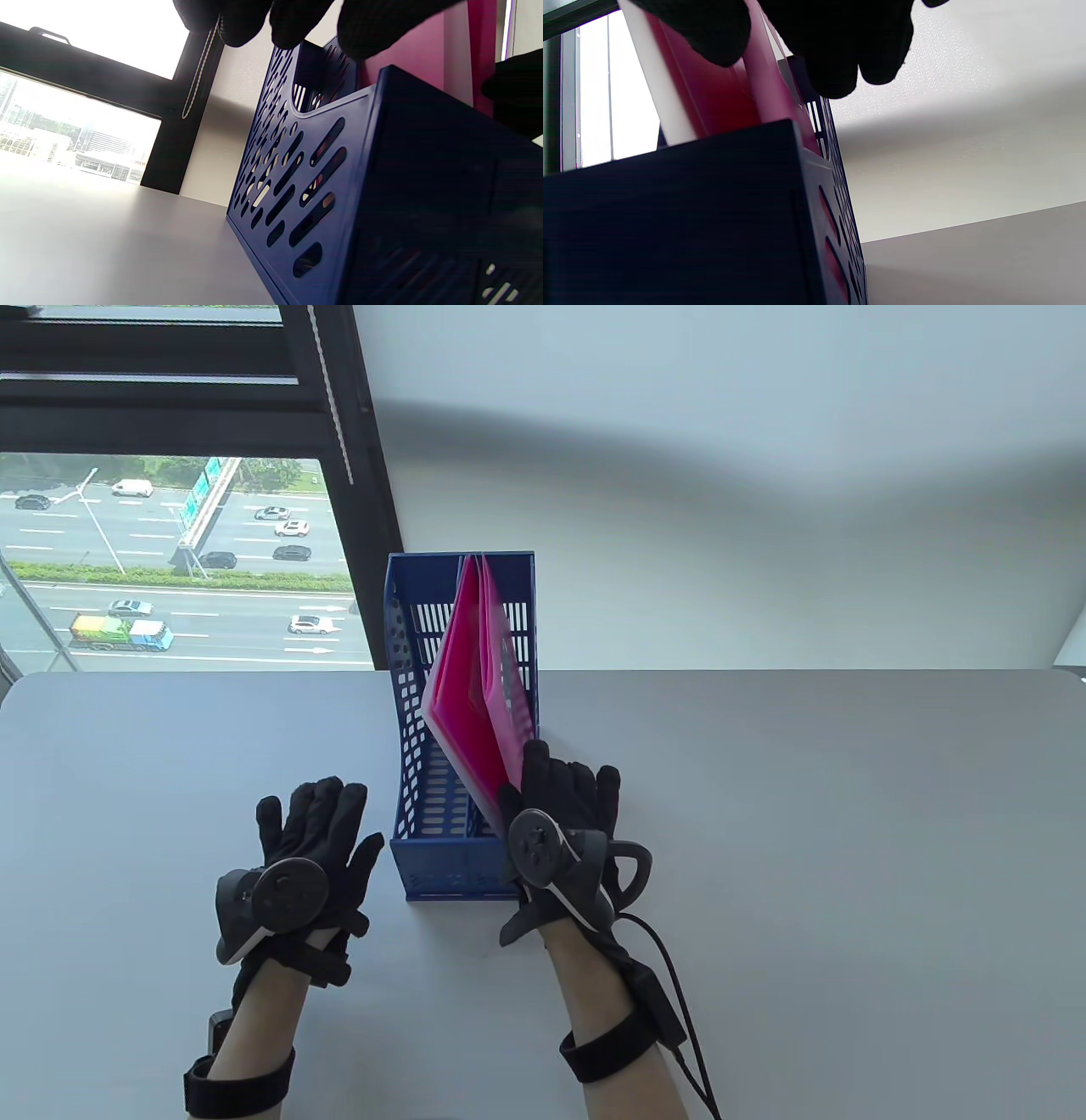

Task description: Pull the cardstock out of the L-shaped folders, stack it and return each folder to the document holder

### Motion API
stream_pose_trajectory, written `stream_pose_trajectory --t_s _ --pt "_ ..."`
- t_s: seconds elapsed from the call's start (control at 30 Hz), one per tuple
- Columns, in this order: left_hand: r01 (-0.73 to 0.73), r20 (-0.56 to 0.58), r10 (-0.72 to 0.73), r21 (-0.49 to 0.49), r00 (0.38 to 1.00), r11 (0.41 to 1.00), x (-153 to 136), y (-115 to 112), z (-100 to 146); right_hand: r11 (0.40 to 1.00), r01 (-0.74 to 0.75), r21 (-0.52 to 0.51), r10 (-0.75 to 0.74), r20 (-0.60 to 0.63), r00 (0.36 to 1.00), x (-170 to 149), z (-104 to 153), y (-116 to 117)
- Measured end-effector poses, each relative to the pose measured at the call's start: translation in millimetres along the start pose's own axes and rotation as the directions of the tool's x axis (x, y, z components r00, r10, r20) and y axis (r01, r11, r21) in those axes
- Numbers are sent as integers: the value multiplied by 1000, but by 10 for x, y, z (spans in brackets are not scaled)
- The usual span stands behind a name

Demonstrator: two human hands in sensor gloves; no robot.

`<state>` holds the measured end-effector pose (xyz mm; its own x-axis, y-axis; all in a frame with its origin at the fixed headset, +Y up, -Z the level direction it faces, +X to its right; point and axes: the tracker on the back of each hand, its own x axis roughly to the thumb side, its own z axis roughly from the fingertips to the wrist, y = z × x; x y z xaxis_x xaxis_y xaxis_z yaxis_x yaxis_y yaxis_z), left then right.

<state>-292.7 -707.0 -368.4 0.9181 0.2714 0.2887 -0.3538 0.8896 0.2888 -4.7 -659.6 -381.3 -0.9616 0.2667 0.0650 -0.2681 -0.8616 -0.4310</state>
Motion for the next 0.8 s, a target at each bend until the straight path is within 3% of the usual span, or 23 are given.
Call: stream_pose_trajectory --t_s 0.27,0.43,0.8 --pt "-4 -1 4 4 1000 1000 -7 3 -1 997 -69 -22 68 -53 996 74 -60 -6" --pt "-11 -2 11 5 1000 1000 -12 6 0 1000 -8 -6 7 -74 997 81 -118 -4" --pt "-19 3 18 24 1000 1000 -11 27 -5 981 79 -175 -86 -34 996 -86 18 -94"
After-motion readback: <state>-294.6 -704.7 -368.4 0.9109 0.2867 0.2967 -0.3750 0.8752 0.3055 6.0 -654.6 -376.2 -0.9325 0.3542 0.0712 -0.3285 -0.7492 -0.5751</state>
